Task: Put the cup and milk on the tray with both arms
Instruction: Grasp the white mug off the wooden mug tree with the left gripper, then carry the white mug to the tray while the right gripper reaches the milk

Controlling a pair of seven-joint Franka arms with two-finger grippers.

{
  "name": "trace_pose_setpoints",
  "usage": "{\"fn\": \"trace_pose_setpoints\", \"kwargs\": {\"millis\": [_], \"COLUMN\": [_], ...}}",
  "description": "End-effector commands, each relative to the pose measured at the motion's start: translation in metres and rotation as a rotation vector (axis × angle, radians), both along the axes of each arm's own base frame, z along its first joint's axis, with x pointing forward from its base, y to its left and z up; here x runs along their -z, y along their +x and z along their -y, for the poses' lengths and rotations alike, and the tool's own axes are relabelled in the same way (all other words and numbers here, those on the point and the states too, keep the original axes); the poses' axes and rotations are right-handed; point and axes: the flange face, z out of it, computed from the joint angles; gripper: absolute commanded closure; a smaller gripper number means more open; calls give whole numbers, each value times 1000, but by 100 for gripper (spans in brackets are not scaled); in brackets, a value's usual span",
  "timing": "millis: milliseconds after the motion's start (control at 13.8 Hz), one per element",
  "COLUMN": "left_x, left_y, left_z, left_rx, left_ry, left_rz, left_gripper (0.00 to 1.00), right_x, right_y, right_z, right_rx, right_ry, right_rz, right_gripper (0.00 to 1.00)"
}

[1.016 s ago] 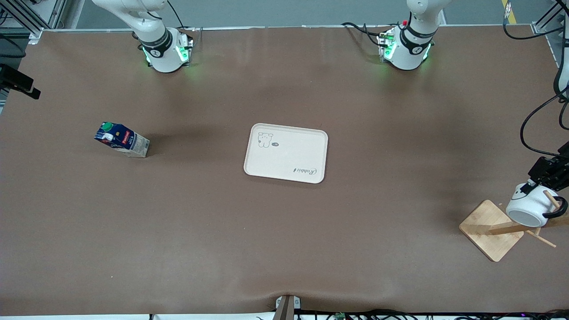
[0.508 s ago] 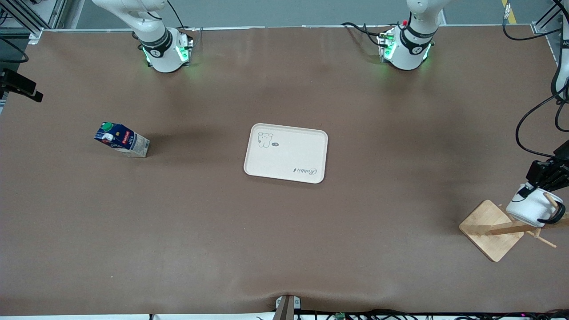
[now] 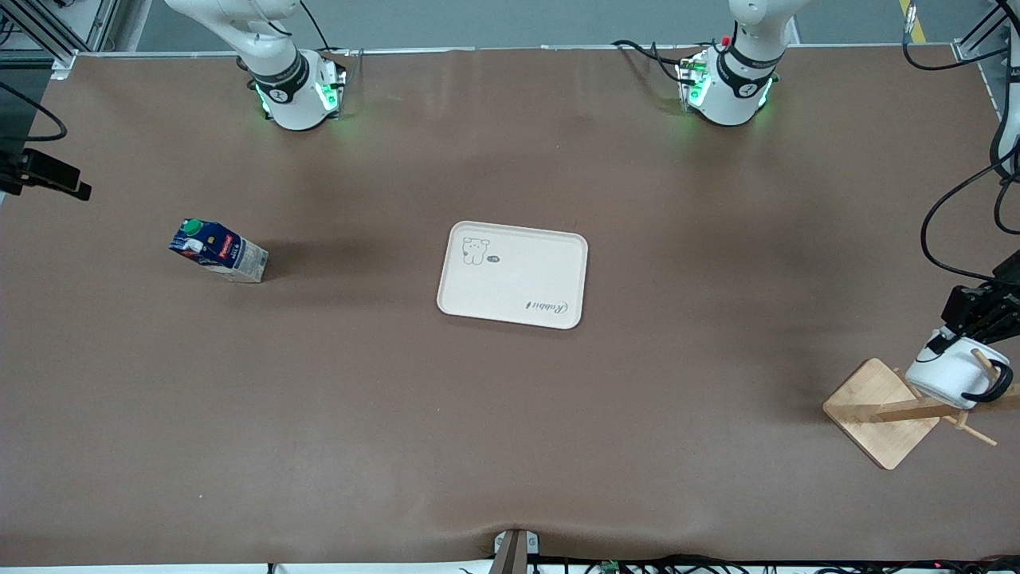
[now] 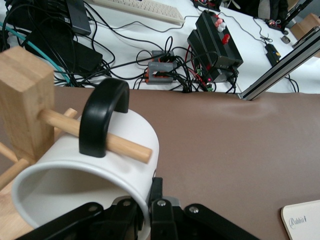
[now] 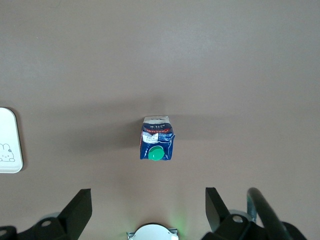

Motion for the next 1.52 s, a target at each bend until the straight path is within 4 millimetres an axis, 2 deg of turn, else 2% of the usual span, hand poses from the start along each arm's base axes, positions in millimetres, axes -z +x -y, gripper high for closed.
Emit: {"fn": "trace_pose_setpoints", "kwargs": {"millis": [0,73,290,435,508,581,871,944,1016,1234,1452], "left_x": [-25,-28,-34,-52,-63,-76,-114,-118,-122,-112,-85], "left_y": [-23,-31,-54,-63,-62,-63,-53,-51,-46,-35,-33], "left_z": [28,36,49,61,80,100,204,229,254,322,379], "left_rx": [-7,-5,-16,-26,-26,-50,-132,-144,-161,-182,-174], "left_ry": [12,17,-14,11,27,50,146,161,178,239,282], "left_rz": [-44,-63,-116,-167,-215,-256,-355,-380,-394,-445,-499], "left_gripper": [100,100,100,100,100,100,100,100,100,100,100], "right_x": [-12,-2,3,4,5,15,34,51,84,94,106], "right_y": [-1,4,7,7,8,12,20,27,40,38,35], "right_z": [3,0,3,5,4,4,10,6,4,15,19], "right_rx": [-9,-8,-2,1,0,2,15,5,-8,32,41], "right_ry": [-21,-13,-11,-10,-10,-7,-1,3,17,65,72], "right_rz": [20,3,-5,-6,-8,-27,-63,-94,-169,-198,-246], "right_gripper": [0,0,0,0,0,0,0,0,0,0,0]}}
